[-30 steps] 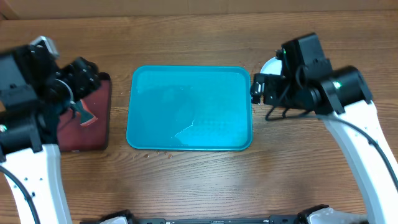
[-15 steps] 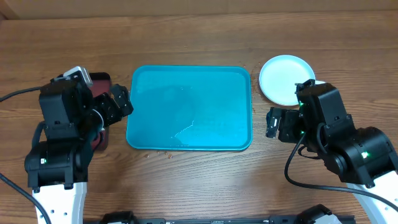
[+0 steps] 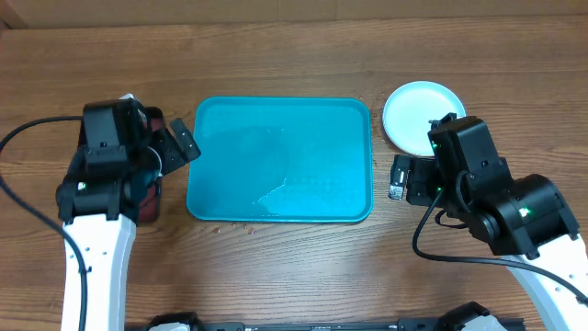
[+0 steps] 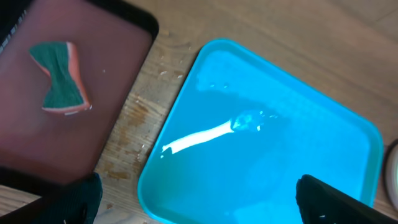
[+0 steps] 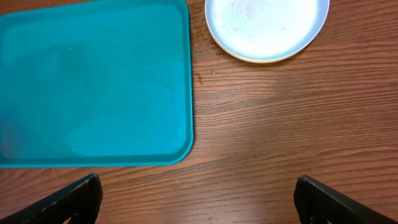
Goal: Clean dirty plates on tray and stack at the side
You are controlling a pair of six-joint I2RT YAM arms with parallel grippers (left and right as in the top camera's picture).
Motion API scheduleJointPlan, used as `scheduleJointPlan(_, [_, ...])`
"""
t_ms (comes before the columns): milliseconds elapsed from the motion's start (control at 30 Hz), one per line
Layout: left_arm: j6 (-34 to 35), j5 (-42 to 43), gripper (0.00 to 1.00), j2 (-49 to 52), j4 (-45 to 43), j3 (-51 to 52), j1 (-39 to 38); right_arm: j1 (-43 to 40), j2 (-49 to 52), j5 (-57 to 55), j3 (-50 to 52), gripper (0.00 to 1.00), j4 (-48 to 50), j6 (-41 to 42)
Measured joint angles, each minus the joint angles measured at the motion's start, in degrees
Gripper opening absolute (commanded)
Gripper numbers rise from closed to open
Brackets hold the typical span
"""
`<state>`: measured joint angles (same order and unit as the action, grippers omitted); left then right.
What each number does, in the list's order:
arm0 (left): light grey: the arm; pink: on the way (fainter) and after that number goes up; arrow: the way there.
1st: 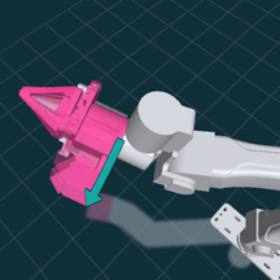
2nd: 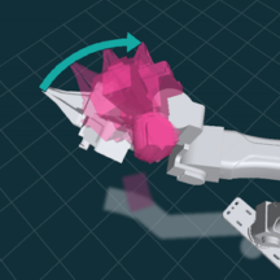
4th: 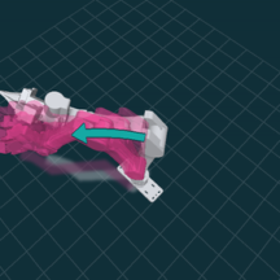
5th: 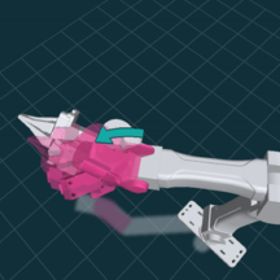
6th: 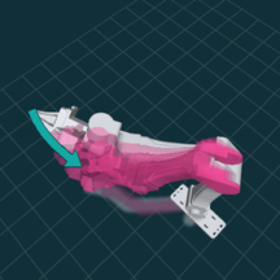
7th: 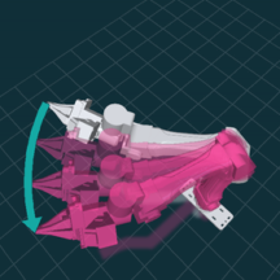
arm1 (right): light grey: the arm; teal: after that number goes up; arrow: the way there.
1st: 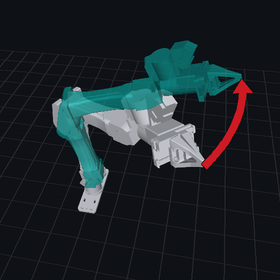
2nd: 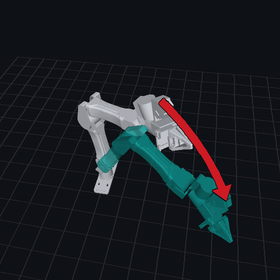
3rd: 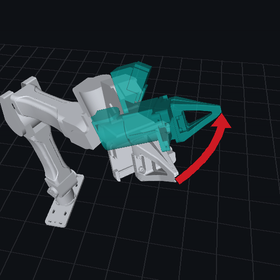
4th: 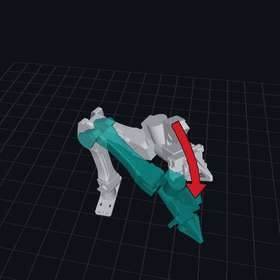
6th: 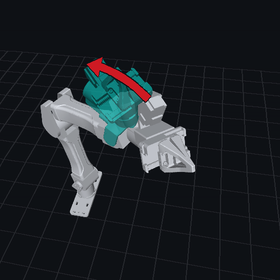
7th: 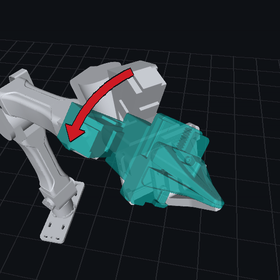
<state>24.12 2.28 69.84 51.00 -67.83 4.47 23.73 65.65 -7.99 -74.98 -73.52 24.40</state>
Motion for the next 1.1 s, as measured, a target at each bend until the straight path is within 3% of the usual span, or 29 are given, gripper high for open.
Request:
scheduleJointPlan(700, [0.0,-0.09,1.0,20.41,0.0,0.0,0.0,0.0,-1.51,-0.26,1.31,1.0,-4.79,0.0])
scheduleJointPlan(867, [0.0,-0.26,1.0,24.57,-0.02,0.02,0.0,-1.42,-12.61,-0.26,8.76,1.0,4.9,-0.04])
scheduleJointPlan(1100, [0.0,-0.5,1.0,29.05,-0.07,0.04,0.0,-10.4,-37.16,1.53,26.99,1.0,19.52,-0.39])
